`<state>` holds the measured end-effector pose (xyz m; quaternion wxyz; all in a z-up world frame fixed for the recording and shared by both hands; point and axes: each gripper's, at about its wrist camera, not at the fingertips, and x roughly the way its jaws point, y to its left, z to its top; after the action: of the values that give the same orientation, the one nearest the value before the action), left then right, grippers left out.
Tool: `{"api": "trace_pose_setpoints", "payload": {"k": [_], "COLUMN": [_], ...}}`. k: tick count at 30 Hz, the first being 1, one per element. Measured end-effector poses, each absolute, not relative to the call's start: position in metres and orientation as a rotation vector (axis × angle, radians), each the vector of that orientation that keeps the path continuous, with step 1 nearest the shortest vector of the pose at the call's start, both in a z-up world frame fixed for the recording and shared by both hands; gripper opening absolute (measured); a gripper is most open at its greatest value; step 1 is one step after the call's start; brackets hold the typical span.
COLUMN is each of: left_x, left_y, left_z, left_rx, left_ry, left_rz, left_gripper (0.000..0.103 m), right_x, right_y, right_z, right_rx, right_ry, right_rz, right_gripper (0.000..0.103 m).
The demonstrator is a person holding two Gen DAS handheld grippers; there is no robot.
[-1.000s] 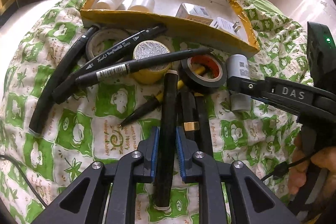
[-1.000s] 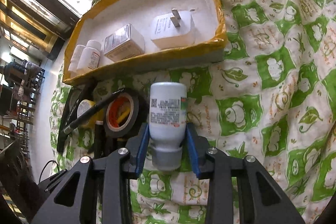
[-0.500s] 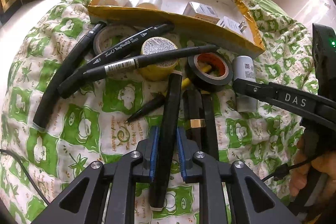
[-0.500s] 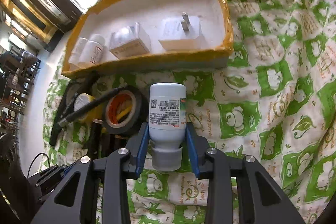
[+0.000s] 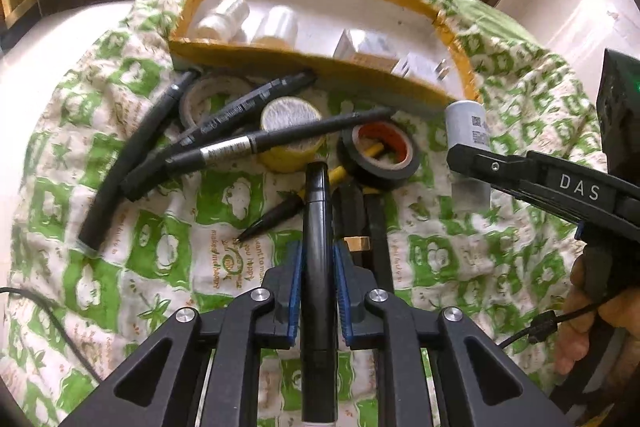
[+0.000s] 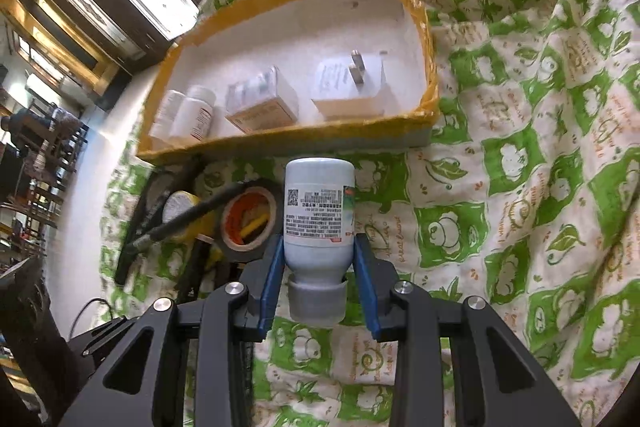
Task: Organize rigid objects
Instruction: 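Lift the bottle with the right tool while the left tool lifts the marker toward the tray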
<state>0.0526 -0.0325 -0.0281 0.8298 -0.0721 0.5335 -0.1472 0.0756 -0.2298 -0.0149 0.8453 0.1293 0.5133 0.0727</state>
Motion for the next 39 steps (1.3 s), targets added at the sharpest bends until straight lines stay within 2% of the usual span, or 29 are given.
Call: {"api": "trace_pose_setpoints", "payload": {"k": [26, 39], "left_x": [0.041, 0.042], "left_y": [-0.019, -0.03], "left_z": [-0.008, 0.014], "left_rx": [-0.201, -0.036], "left_ry": [1.067, 1.012], "left_rz": [-0.325, -0.273], "left_gripper": [0.014, 0.014], "right_x": [0.064, 0.063], "right_y": [-0.24, -0.237], "right_z": [-0.005, -0.002], "right_rx": [0.295, 0.28], "right_ry": [1.053, 1.041], "right_rz": [0.162, 0.166], "right_gripper": [0.033, 0.033]}}
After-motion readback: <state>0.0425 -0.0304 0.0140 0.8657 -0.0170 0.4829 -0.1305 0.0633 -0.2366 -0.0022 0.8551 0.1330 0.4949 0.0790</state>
